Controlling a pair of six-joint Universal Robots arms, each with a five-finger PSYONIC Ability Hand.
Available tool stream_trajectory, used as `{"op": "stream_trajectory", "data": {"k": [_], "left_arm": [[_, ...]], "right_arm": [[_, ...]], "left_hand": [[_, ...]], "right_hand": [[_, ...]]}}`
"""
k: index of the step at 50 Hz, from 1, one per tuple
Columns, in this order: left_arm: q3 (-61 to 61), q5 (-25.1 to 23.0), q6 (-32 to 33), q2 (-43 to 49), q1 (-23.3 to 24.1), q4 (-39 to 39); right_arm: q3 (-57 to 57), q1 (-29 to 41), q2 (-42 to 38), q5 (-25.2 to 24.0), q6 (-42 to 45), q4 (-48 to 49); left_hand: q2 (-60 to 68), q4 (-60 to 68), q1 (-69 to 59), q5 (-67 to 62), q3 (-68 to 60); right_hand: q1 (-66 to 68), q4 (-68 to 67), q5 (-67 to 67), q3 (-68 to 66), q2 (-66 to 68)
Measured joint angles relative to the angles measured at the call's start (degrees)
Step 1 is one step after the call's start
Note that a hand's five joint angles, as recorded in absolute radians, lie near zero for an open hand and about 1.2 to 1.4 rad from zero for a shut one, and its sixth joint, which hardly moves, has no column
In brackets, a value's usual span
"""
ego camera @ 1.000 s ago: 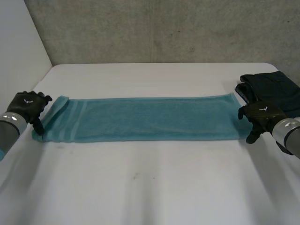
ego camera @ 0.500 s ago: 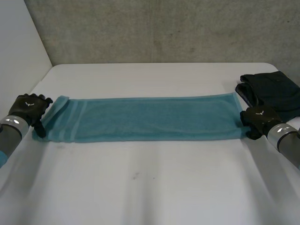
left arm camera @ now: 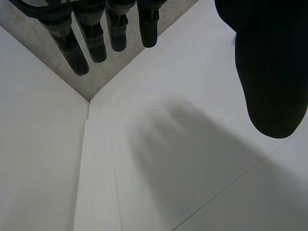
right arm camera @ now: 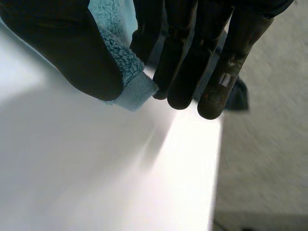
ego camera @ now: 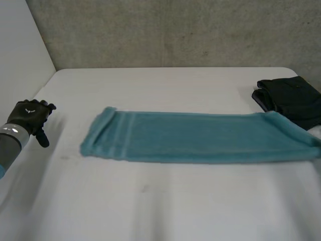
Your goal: Fold the laundry.
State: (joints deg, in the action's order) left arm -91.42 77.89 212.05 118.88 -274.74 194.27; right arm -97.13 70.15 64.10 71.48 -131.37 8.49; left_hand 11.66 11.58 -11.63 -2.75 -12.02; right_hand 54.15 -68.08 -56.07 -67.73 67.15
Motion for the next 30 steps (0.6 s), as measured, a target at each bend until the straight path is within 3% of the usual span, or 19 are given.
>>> {"op": "stream_trajectory", "data": {"k": [7,15,18,20,23,28,30], "left_arm": [[-2.1,-0.3,0.0,-2.1,0.0,0.0],[-3.2,-0.5,0.0,-3.8,0.1,0.0],[-3.3,-0.5,0.0,-4.4,0.2,0.0],[-3.3,-0.5,0.0,-4.5,0.3,0.0],[-3.3,-0.4,-0.1,-5.0,0.8,0.0],[-3.3,-0.3,-0.1,-5.9,2.0,0.1],[-3.2,-0.2,-0.1,-6.1,2.4,0.1]], "right_arm": [[0.1,-6.1,2.7,0.4,8.0,0.1],[2.9,-2.1,7.3,0.7,9.1,0.2],[6.4,8.0,9.3,2.4,8.0,0.2],[7.2,10.0,9.5,2.9,7.8,0.3],[13.1,22.9,8.3,6.5,6.9,0.3],[25.0,44.3,-0.1,10.1,6.8,0.2],[28.2,49.0,-3.1,10.4,6.9,0.3]], "left_hand": [[0.0,0.0,0.0,0.0,0.0],[0.0,0.0,0.0,0.0,0.0],[0.0,0.0,0.0,0.0,0.0],[0.0,0.0,0.0,0.0,0.0],[0.0,0.0,0.0,0.0,0.0],[0.0,0.0,0.0,0.0,0.0],[0.0,0.0,0.0,0.0,0.0]], "right_hand": [[0.3,0.0,0.0,0.0,0.0],[0.8,0.0,0.0,0.0,0.0],[1.0,0.0,-0.5,0.0,0.0],[1.0,0.0,-0.5,0.0,0.0],[1.2,-0.2,-0.5,0.0,0.0],[1.2,-0.2,-0.5,0.0,0.0],[1.2,-0.2,-0.5,0.0,0.0]]}}
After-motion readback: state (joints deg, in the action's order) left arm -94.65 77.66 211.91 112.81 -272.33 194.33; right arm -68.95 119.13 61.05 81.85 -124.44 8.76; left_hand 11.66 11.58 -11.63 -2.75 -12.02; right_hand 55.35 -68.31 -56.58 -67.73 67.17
